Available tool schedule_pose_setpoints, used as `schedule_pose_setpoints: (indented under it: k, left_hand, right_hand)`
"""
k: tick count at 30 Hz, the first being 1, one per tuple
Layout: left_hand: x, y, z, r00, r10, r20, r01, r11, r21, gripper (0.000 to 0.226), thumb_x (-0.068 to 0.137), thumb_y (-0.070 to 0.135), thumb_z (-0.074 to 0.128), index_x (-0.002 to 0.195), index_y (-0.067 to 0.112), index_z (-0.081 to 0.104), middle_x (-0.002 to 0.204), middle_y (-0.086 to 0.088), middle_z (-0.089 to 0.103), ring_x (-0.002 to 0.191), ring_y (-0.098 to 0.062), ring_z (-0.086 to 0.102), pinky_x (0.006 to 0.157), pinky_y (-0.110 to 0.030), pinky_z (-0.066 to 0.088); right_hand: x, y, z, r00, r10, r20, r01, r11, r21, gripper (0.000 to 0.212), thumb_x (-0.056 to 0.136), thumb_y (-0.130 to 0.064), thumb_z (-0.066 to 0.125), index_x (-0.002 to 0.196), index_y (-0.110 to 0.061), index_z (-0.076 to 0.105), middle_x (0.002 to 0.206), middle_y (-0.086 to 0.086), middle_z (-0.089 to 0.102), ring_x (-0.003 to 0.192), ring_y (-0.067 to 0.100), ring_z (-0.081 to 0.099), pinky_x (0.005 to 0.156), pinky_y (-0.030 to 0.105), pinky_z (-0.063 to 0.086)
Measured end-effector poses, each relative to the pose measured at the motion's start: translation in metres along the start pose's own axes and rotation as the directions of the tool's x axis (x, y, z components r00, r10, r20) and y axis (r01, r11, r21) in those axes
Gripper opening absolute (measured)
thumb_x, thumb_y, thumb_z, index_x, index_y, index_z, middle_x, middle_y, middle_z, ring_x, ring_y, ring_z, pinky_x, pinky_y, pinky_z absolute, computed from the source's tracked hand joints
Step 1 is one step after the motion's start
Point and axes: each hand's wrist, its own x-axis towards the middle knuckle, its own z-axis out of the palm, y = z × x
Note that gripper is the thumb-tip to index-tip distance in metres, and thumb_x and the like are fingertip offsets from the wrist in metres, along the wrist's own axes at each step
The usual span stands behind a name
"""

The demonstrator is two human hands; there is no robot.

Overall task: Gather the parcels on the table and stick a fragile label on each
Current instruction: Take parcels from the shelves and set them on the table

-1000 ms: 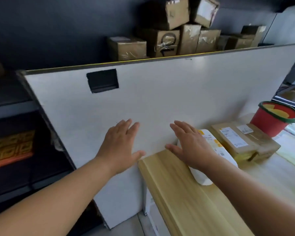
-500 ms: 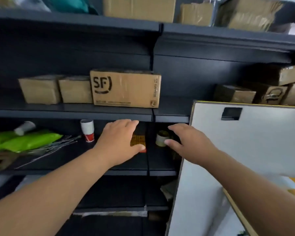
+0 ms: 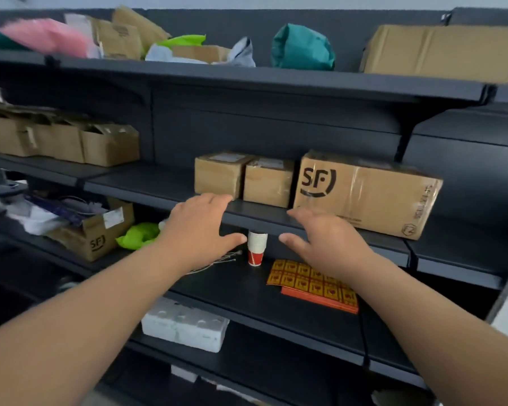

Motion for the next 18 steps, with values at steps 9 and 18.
schedule_pose_setpoints:
  k: [9, 18]
  left_hand:
    - [0.071, -0.057, 0.010, 0.995, -0.086, -0.057, 0.090, 0.994, 0.069, 0.085, 0.080, 0.065, 0.055, 0.148, 0.023, 0.025, 0.150, 0.002, 0.033, 0.137, -0.020, 0.031, 0.111, -0.041, 0.031]
    - [0.142, -0.116, 0.038, 0.987, -0.149, -0.056, 0.146, 0.988, -0.055, 0.093, 0.077, 0.061, 0.064, 0.149, 0.024, 0.017, 0.153, -0.004, 0.024, 0.138, -0.026, 0.029, 0.110, -0.042, 0.033]
  right_hand:
    - [0.115, 0.000, 0.029, 0.997, -0.026, -0.066, 0.030, 0.998, 0.049, 0.064, 0.092, -0.056, 0.045, 0.146, -0.022, 0.033, 0.150, 0.000, 0.037, 0.134, 0.021, 0.037, 0.105, 0.038, 0.040]
    - [0.202, -0.019, 0.063, 0.998, 0.034, -0.051, -0.031, 0.998, 0.058, 0.069, 0.092, -0.053, 0.048, 0.149, -0.021, 0.025, 0.157, 0.002, 0.022, 0.142, 0.025, 0.024, 0.114, 0.039, 0.026]
